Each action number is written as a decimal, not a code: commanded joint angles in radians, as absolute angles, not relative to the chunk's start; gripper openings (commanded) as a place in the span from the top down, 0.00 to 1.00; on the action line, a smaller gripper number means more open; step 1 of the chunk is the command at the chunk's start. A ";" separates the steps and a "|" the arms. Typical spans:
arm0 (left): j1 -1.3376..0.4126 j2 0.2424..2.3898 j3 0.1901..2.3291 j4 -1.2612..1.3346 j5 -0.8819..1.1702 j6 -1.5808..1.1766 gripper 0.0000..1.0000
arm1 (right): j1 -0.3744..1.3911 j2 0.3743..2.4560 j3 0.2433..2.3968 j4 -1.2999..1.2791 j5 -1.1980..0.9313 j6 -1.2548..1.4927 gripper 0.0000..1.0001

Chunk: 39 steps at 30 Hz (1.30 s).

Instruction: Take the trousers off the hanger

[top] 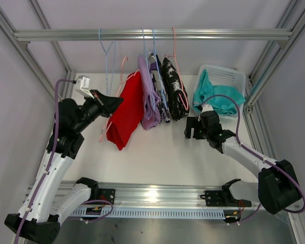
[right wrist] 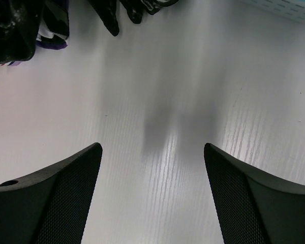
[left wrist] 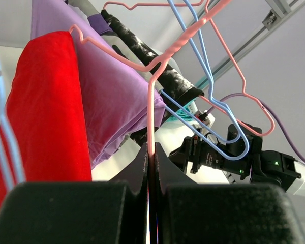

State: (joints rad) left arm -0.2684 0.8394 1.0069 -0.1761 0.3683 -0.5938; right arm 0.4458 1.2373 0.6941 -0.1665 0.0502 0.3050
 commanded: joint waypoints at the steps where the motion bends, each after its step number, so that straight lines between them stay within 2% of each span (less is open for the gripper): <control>1: -0.276 0.827 1.015 -0.040 0.368 -0.578 1.00 | 0.469 1.230 0.733 -0.163 0.089 0.281 0.14; 4: -0.276 0.830 1.014 -0.052 0.362 -0.583 1.00 | 0.485 1.224 0.735 -0.155 0.090 0.270 0.12; 17: -0.296 0.819 1.028 -0.137 0.100 -0.586 1.00 | 0.678 1.114 0.814 -0.161 0.170 0.221 0.08; 29: -0.321 0.808 1.019 -0.164 0.014 -0.601 1.00 | 1.017 1.229 0.905 -0.109 0.144 0.121 0.07; 34: -0.322 0.805 1.020 -0.179 -0.027 -0.606 1.00 | 1.118 1.307 0.991 -0.144 0.143 0.078 0.09; 39: -0.324 0.807 1.022 -0.190 -0.043 -0.615 1.00 | 1.173 1.354 1.037 -0.058 0.140 0.060 0.09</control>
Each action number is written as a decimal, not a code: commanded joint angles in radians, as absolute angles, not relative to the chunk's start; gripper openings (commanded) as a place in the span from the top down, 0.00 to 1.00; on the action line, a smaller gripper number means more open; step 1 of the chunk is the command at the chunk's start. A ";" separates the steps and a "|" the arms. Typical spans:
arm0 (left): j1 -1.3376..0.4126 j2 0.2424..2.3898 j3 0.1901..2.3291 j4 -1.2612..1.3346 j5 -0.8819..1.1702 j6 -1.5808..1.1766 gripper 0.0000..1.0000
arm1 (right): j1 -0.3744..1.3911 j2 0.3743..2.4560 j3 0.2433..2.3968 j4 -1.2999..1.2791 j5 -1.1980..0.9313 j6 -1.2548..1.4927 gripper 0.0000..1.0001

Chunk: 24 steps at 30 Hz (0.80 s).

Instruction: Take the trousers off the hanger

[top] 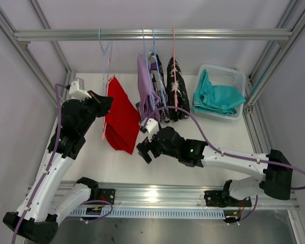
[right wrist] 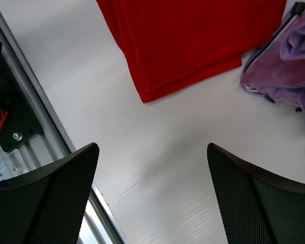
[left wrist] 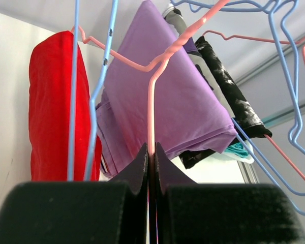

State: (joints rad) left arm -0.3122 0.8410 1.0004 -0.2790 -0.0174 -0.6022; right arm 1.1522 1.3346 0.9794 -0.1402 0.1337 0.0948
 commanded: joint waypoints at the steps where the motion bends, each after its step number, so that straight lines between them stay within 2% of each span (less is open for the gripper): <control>1: -0.324 0.808 1.025 -0.192 -0.043 -0.614 1.00 | 1.173 1.379 1.049 -0.045 0.179 0.061 0.09; 7: -0.324 0.804 1.023 -0.201 -0.066 -0.621 1.00 | 1.175 1.532 1.201 0.040 0.302 0.045 0.09; 13: -0.324 0.810 1.028 -0.210 -0.067 -0.627 1.00 | 1.175 1.667 1.383 0.057 0.318 0.014 0.11; 24: -0.325 0.813 1.037 -0.219 -0.064 -0.623 1.00 | 1.169 1.784 1.500 0.110 0.348 0.005 0.13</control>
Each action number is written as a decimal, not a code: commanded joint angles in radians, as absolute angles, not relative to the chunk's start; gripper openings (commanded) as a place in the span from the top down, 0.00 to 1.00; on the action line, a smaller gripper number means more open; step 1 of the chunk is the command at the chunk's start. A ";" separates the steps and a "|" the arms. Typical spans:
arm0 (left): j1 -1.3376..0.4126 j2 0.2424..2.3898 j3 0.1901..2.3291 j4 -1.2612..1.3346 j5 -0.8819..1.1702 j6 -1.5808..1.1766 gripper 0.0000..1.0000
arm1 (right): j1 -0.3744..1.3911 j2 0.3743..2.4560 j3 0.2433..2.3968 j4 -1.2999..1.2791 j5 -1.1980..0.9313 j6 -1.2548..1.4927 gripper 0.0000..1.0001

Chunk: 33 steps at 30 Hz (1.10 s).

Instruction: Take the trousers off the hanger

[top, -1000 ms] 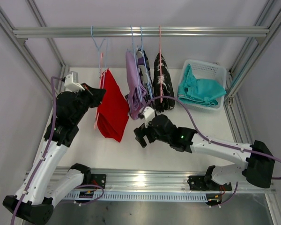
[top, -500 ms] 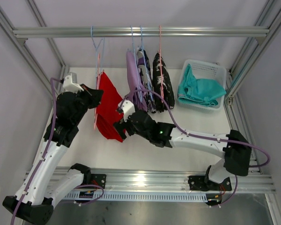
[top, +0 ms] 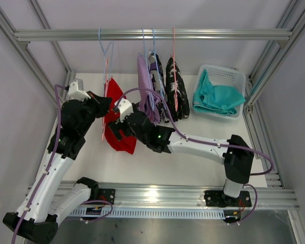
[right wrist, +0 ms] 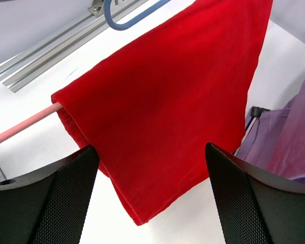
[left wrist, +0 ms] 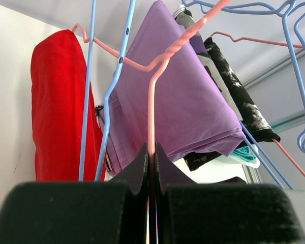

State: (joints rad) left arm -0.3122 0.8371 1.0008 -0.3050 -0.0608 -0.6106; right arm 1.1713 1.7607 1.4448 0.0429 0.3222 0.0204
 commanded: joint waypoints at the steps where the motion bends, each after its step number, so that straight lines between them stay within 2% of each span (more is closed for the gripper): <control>1: -0.324 0.813 1.038 -0.221 -0.063 -0.623 1.00 | 1.167 1.789 1.505 0.112 0.341 0.005 0.13; 14: -0.322 0.819 1.043 -0.225 -0.055 -0.621 1.00 | 1.131 1.855 1.562 0.135 0.290 0.008 0.15; 18: -0.322 0.821 1.043 -0.225 -0.048 -0.623 1.00 | 1.127 1.870 1.572 0.158 0.348 0.003 0.16; 33: -0.318 0.830 1.054 -0.227 -0.040 -0.627 1.00 | 1.120 1.928 1.535 0.405 0.411 -0.034 0.36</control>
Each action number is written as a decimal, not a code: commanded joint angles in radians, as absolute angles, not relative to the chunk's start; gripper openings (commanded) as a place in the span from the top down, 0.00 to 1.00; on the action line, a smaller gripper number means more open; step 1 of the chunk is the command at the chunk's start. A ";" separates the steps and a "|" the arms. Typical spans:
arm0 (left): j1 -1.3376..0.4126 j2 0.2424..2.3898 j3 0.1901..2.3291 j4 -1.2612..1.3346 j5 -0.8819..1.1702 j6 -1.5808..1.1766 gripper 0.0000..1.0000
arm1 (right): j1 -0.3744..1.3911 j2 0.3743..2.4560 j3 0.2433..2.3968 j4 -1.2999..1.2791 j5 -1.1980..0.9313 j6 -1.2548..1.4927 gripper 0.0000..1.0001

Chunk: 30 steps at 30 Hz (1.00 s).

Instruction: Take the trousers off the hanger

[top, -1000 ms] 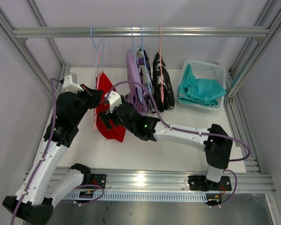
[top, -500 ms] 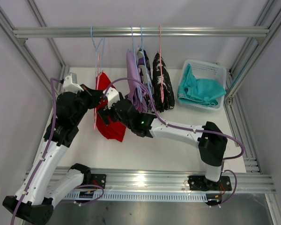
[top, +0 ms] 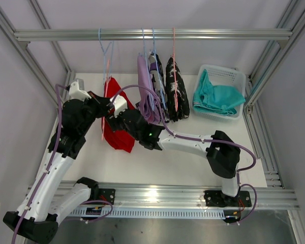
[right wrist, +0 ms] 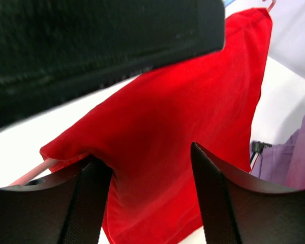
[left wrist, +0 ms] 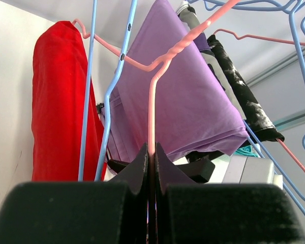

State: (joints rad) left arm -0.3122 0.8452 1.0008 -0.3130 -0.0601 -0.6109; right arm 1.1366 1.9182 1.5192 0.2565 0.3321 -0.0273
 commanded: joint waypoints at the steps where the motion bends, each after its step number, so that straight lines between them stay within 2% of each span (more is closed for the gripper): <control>1: -0.318 0.831 1.045 -0.227 -0.035 -0.630 1.00 | 1.120 1.930 1.534 0.417 0.416 -0.034 0.41; 4: -0.311 0.833 1.046 -0.227 -0.022 -0.637 1.00 | 1.120 1.925 1.531 0.426 0.431 -0.037 0.52; 9: -0.293 0.838 1.043 -0.216 -0.009 -0.638 1.00 | 1.120 1.924 1.536 0.416 0.448 -0.060 0.63; 10: -0.290 0.841 1.043 -0.216 -0.009 -0.640 1.00 | 1.118 1.924 1.536 0.414 0.451 -0.064 0.73; 12: -0.287 0.844 1.042 -0.213 0.020 -0.640 1.00 | 1.117 1.919 1.534 0.411 0.460 -0.063 0.82; 13: -0.285 0.844 1.040 -0.213 0.020 -0.640 1.00 | 1.117 1.916 1.531 0.410 0.463 -0.064 0.94; 14: -0.285 0.844 1.040 -0.212 0.020 -0.640 1.00 | 1.117 1.913 1.531 0.408 0.463 -0.067 0.98; 21: -0.273 0.857 1.037 -0.212 0.003 -0.629 1.00 | 1.121 1.832 1.522 0.345 0.476 -0.117 1.00; 30: -0.268 0.897 1.023 -0.209 -0.058 -0.617 1.00 | 1.172 1.608 1.560 0.195 0.517 -0.179 1.00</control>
